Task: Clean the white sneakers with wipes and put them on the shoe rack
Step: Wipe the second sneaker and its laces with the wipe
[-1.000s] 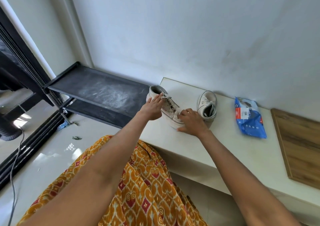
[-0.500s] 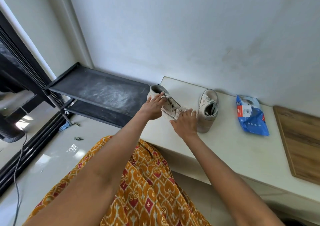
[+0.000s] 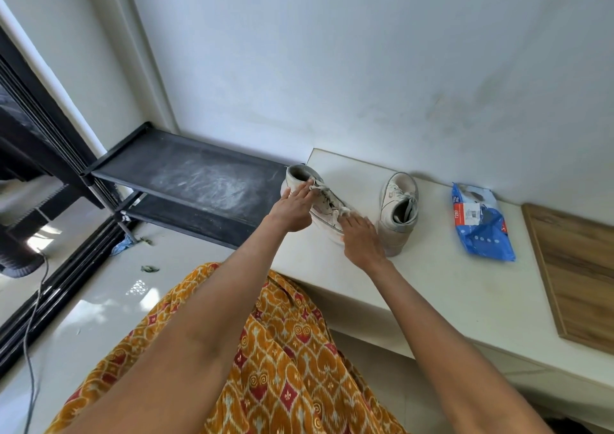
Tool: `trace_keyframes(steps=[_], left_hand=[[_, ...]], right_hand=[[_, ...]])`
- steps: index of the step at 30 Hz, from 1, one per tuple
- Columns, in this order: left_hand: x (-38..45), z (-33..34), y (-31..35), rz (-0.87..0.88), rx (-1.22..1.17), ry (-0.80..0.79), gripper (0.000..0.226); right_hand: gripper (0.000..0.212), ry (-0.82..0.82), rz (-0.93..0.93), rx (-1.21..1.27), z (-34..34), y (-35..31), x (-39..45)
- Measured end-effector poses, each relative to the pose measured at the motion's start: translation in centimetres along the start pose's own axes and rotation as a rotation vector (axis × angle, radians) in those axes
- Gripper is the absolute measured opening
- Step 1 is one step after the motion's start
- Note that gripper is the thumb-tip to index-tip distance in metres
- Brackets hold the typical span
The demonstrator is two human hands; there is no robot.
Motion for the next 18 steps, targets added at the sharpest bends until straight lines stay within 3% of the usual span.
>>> trace_keyframes(steps=[5,11,14,16,18], left_hand=[[0.0,-0.2,0.0,-0.002,0.022,0.000,0.070],[0.1,-0.2,-0.1,-0.013,0.035,0.002,0.069],[0.1,-0.2,-0.2,-0.006,0.037,-0.003,0.068],[0.0,-0.2,-0.2,-0.002,0.039,-0.007,0.068],[0.1,-0.3,-0.3,0.002,0.045,-0.020,0.068]], right_hand=[[0.060,-0.071,0.025,-0.236,-0.5,-0.4,-0.2],[0.083,-0.308,0.144,-0.378,-1.5,-0.7,1.2],[0.071,-0.107,0.088,-0.395,-1.7,-0.9,1.1],[0.048,0.072,0.066,-0.378,-2.4,-0.7,0.7],[0.034,0.103,0.059,-0.282,-2.9,-0.6,0.4]])
Point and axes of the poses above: each hand's wrist, its own x-axis towards the middle knuckle, its own z-axis out of the palm, y = z × x, the point moved 2 cm from there along x, towards the middle knuckle, and after that the axes turned 15 degrees about -x, right-handed, at the moved point
